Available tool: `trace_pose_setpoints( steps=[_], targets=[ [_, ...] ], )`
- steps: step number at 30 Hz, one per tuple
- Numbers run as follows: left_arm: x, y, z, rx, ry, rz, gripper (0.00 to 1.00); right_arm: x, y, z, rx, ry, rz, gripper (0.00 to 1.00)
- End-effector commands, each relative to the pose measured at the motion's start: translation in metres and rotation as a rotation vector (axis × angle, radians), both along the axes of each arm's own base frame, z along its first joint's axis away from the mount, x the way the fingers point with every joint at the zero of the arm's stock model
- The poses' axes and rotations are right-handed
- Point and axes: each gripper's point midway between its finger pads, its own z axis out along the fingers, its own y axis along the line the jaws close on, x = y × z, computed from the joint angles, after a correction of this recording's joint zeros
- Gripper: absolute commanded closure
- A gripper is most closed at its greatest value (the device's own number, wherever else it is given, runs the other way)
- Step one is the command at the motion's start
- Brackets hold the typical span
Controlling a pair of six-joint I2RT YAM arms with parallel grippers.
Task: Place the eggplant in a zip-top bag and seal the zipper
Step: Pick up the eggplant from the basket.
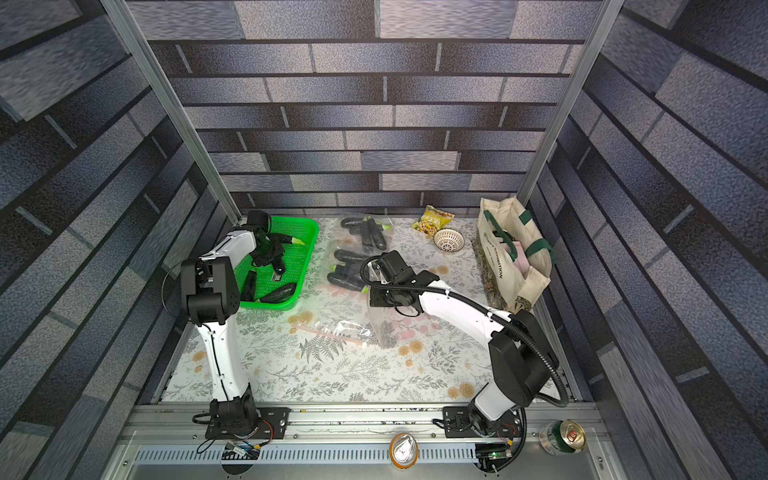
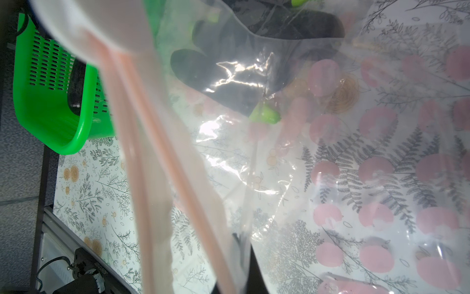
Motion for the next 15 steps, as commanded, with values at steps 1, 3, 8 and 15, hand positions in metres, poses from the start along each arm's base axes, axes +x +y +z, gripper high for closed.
trace_pose_setpoints(
  steps=[1, 3, 8, 15],
  targets=[
    [-0.021, -0.020, 0.094, 0.033, -0.170, -0.050, 0.70, 0.001, 0.013, 0.016, 0.054, -0.016, 0.018, 1.00],
    [-0.041, -0.040, 0.132, 0.021, -0.258, -0.084, 0.68, 0.001, 0.013, 0.020, 0.062, -0.008, 0.010, 1.00],
    [-0.096, -0.096, 0.203, -0.062, -0.488, -0.151, 0.67, -0.004, 0.016, 0.027, 0.096, 0.020, 0.010, 1.00],
    [-0.173, -0.195, 0.242, -0.293, -0.813, -0.228, 0.66, -0.008, 0.021, 0.035, 0.158, 0.056, -0.013, 1.00]
  ],
)
